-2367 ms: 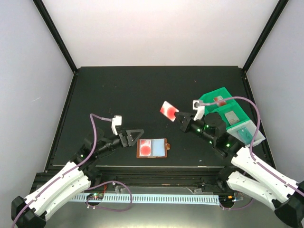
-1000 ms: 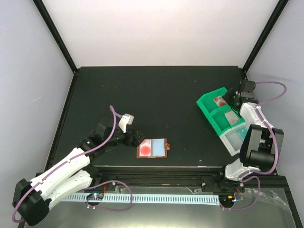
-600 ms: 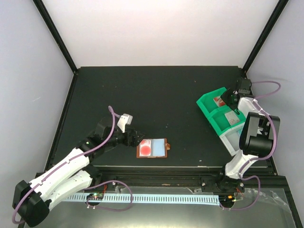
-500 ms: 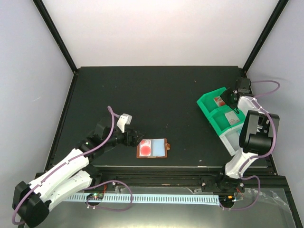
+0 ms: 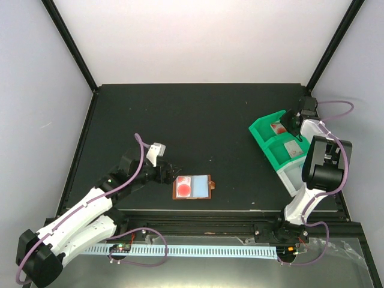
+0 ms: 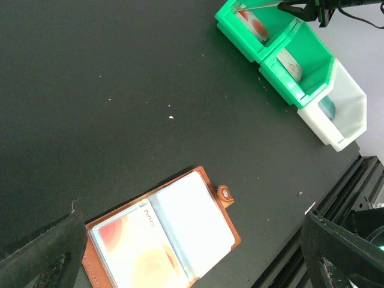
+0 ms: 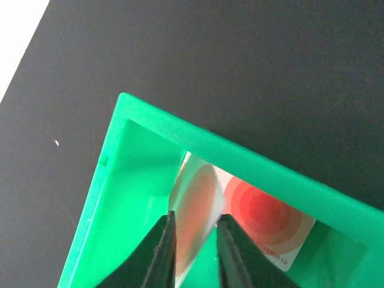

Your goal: Take the credit cards out of the card holder

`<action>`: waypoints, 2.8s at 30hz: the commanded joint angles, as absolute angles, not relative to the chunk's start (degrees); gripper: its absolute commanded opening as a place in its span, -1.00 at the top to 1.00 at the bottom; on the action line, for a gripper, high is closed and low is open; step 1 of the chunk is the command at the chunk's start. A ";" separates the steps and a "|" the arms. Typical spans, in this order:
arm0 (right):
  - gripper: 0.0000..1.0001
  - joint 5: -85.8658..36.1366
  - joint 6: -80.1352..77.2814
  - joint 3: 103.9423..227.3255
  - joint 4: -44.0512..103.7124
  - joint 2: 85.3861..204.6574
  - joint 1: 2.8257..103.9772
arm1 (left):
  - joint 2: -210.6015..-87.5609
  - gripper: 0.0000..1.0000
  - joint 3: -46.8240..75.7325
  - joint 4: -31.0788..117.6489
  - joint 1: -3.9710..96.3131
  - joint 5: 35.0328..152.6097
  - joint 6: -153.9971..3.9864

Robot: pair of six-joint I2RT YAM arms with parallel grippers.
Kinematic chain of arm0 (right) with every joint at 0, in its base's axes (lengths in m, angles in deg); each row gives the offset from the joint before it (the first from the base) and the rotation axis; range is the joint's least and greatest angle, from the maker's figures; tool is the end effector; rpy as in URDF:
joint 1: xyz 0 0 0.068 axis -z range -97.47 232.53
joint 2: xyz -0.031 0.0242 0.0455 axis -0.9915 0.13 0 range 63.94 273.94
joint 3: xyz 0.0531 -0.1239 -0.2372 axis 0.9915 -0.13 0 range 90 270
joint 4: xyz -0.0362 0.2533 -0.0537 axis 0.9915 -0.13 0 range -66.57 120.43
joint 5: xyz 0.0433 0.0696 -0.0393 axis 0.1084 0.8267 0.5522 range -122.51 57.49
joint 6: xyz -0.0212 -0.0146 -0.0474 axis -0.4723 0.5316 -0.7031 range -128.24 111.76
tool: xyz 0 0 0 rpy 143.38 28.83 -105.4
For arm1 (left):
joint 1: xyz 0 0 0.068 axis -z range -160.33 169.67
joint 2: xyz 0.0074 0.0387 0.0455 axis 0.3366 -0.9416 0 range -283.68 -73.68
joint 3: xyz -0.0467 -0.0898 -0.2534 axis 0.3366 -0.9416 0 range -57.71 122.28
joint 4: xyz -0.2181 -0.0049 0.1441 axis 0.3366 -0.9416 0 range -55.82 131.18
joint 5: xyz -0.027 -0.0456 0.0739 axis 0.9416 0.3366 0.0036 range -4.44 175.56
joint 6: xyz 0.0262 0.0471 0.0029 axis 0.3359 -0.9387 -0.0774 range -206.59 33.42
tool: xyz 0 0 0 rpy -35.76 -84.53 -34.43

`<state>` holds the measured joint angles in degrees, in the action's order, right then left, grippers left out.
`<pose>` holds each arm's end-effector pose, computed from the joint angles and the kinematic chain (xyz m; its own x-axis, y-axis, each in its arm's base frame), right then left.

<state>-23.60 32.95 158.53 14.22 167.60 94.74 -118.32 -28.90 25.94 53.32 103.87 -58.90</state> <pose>0.3778 -0.0760 0.1930 -0.4990 0.7737 -0.3905 0.5887 0.6333 0.5024 0.1408 -0.1071 0.2343 -0.7289 -0.0448 -0.6831 0.4645 0.7007 -0.5416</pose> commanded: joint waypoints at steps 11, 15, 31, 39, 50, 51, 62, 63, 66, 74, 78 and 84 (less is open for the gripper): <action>0.00 -27.49 37.62 163.09 7.60 164.60 95.10 | -119.87 -0.98 -26.68 24.92 52.30 104.13 -58.91; -0.05 -27.67 38.08 162.67 7.17 163.08 95.10 | -122.99 -0.98 -26.62 23.86 52.07 101.67 -58.45; -0.13 -13.68 31.98 154.88 8.39 152.42 89.02 | -137.89 -0.94 -28.67 31.07 51.61 111.97 -52.81; -0.13 -7.21 29.12 146.10 10.74 144.45 81.05 | -142.77 -0.50 -29.72 35.23 51.61 116.42 -50.75; 0.11 -3.11 28.13 136.73 14.95 139.38 65.90 | -147.50 0.07 -28.81 35.09 51.57 114.73 -49.96; 0.14 -3.15 28.76 135.81 16.07 139.01 64.52 | -148.47 0.11 -28.78 34.79 51.58 114.09 -50.01; 0.34 -2.04 35.85 125.97 33.11 141.79 46.28 | -150.14 0.64 -30.76 34.46 51.58 112.52 -49.76; 0.35 -2.20 36.34 125.73 34.16 142.38 44.84 | -150.26 0.70 -30.98 34.54 51.58 112.46 -49.65; 0.36 -3.00 36.99 125.99 36.18 144.64 40.71 | -151.01 0.80 -31.17 34.53 51.47 112.26 -49.52; 0.43 -4.80 38.24 126.15 40.89 152.11 34.89 | -152.57 0.97 -32.14 35.60 51.41 112.25 -49.47; 0.45 -3.92 39.00 124.42 44.14 154.35 34.84 | -152.74 0.97 -33.45 36.43 51.49 112.28 -49.16; 0.51 -2.76 38.10 124.57 45.75 157.97 34.82 | -152.02 0.97 -34.89 37.82 51.53 113.94 -48.39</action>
